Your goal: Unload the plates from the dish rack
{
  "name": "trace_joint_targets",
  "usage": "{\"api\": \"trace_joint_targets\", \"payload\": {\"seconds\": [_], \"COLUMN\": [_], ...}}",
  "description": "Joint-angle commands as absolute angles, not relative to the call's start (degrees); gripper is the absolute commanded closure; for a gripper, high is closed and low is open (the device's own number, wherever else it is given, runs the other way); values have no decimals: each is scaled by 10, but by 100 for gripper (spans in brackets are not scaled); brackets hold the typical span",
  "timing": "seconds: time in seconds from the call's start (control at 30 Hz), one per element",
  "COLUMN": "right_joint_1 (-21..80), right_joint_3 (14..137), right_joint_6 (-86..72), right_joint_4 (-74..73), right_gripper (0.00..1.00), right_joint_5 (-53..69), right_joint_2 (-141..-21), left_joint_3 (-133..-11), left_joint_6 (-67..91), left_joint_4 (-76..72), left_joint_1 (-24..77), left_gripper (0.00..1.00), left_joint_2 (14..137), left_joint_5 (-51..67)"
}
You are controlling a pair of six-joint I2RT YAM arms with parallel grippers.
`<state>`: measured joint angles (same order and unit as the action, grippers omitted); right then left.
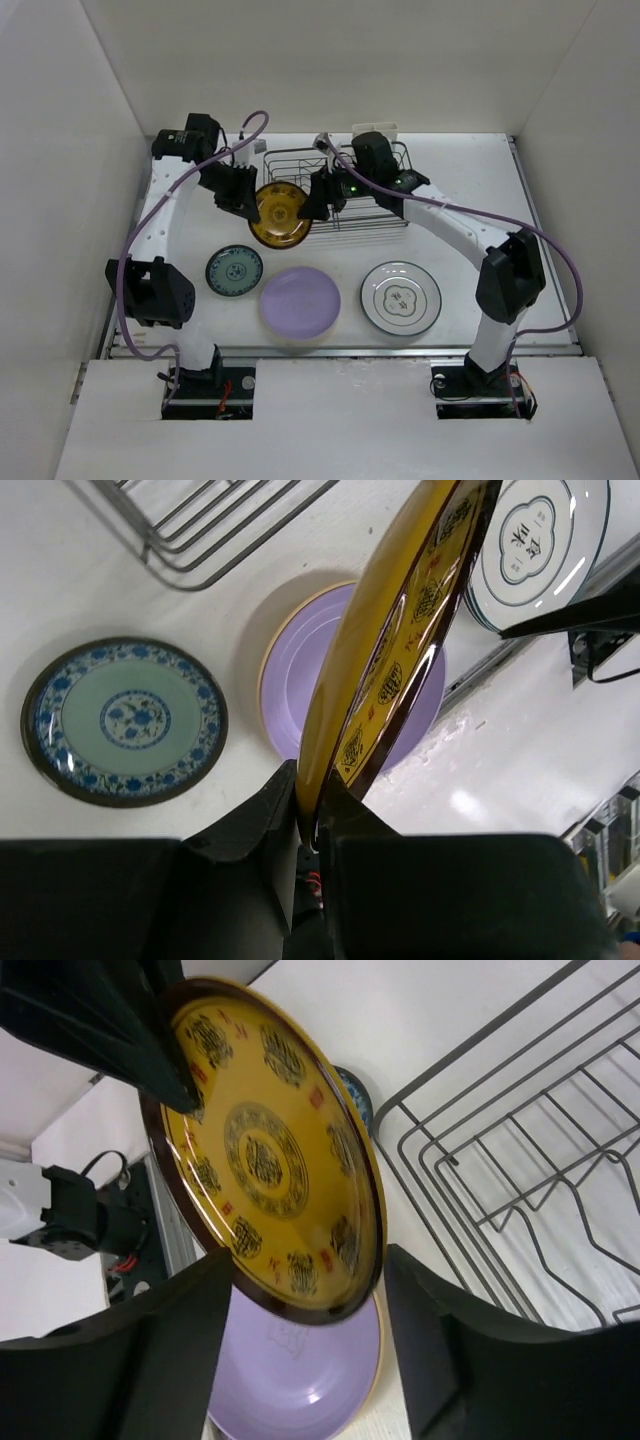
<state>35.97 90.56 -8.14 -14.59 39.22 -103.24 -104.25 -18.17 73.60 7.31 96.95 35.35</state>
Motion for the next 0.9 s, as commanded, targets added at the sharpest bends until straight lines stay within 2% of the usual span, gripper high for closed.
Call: {"api": "trace_joint_targets", "payload": {"seconds": [0.0, 0.07, 0.23, 0.37, 0.57, 0.83, 0.87], "right_joint_1": [367, 367, 355, 355, 355, 350, 350], "right_joint_3": [941, 947, 927, 893, 864, 831, 831], "right_joint_6": [-86, -86, -102, -108, -108, -108, -108], "right_joint_4": [-133, -133, -127, -113, -113, -113, -113], "right_gripper": [31, 24, 23, 21, 21, 19, 19], "right_joint_5": [409, 382, 338, 318, 294, 258, 258], "right_joint_2": [-1042, -1035, -988, -953, -923, -882, -875], "left_joint_3": [-1060, -1055, -1022, -984, -915, -894, -894], "left_joint_6": [-172, -172, -210, -264, -311, -303, -303], "left_joint_4": [780, 807, 846, 869, 850, 812, 807], "left_joint_1": [40, -2, -126, -193, -185, -172, -165], "left_gripper": [100, 100, 100, 100, 100, 100, 95], "left_joint_2": [931, 925, 931, 988, 1049, 1133, 1145], "left_joint_5": [359, 359, 381, 326, 294, 256, 256]}}
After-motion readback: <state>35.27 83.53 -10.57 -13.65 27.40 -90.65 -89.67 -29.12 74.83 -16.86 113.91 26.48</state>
